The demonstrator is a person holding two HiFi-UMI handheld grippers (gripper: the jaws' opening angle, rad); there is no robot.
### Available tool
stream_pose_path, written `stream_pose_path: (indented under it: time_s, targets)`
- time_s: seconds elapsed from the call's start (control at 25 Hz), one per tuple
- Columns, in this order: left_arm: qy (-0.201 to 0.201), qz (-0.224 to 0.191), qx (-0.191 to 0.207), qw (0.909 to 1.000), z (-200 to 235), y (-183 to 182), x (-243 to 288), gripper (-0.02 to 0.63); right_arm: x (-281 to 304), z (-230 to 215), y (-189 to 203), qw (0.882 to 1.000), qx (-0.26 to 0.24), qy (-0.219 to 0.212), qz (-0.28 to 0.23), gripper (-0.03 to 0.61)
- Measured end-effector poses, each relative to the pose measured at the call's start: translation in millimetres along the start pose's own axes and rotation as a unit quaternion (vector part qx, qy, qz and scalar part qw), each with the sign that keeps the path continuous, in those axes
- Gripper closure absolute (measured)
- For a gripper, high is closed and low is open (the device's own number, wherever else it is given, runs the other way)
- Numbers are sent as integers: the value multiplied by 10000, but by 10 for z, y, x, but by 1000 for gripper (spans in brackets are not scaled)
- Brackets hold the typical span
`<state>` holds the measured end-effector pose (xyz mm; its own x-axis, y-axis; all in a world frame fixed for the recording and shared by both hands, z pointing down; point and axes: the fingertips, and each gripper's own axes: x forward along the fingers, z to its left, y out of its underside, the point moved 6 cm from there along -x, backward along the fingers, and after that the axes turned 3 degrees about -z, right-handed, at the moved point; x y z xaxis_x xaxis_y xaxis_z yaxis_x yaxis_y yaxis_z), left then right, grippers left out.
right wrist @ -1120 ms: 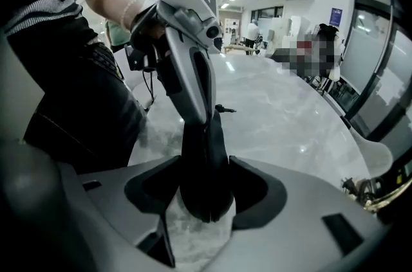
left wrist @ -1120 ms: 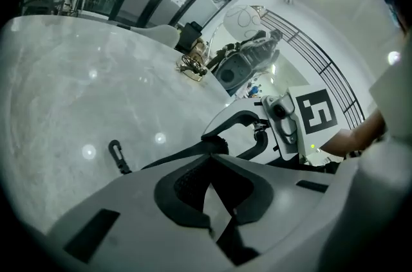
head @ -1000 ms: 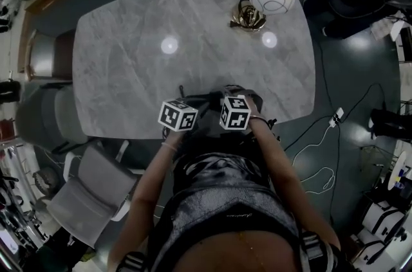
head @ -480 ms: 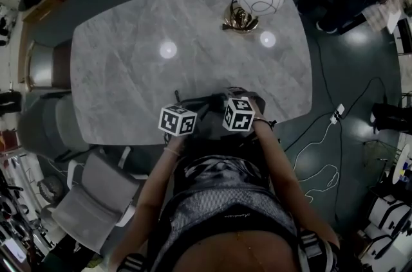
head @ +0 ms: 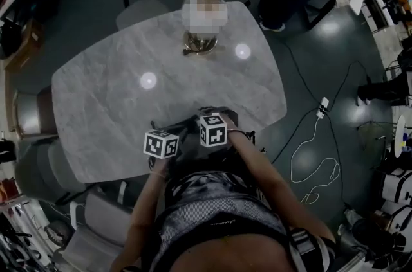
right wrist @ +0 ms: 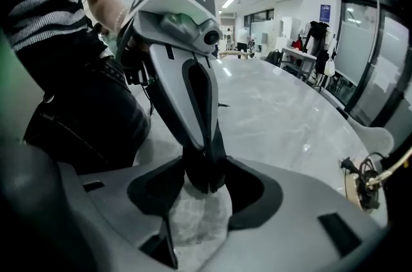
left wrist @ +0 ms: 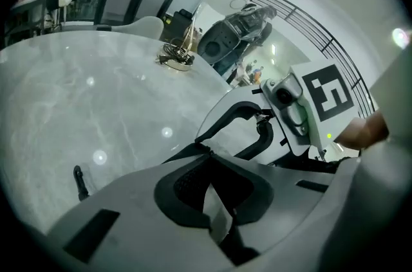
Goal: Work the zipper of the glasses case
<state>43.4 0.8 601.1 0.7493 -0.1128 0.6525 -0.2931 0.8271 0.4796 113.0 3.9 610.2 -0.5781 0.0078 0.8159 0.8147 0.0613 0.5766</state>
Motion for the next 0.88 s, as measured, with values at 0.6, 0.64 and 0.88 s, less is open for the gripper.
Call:
stream_pose_path:
  time_s: [0.6, 0.64, 0.88]
  targets:
    - [160, -59, 152, 9997, -193, -174, 128, 609, -230, -29, 462, 9973, 585, 450, -15, 322]
    - [321, -170, 83, 9993, -230, -187, 113, 609, -282, -36, 497, 9961, 759, 428, -152, 312]
    - [1561, -1161, -260, 9805, -384, -295, -2, 609, -454, -27, 529, 9868, 1193, 86, -1088, 262]
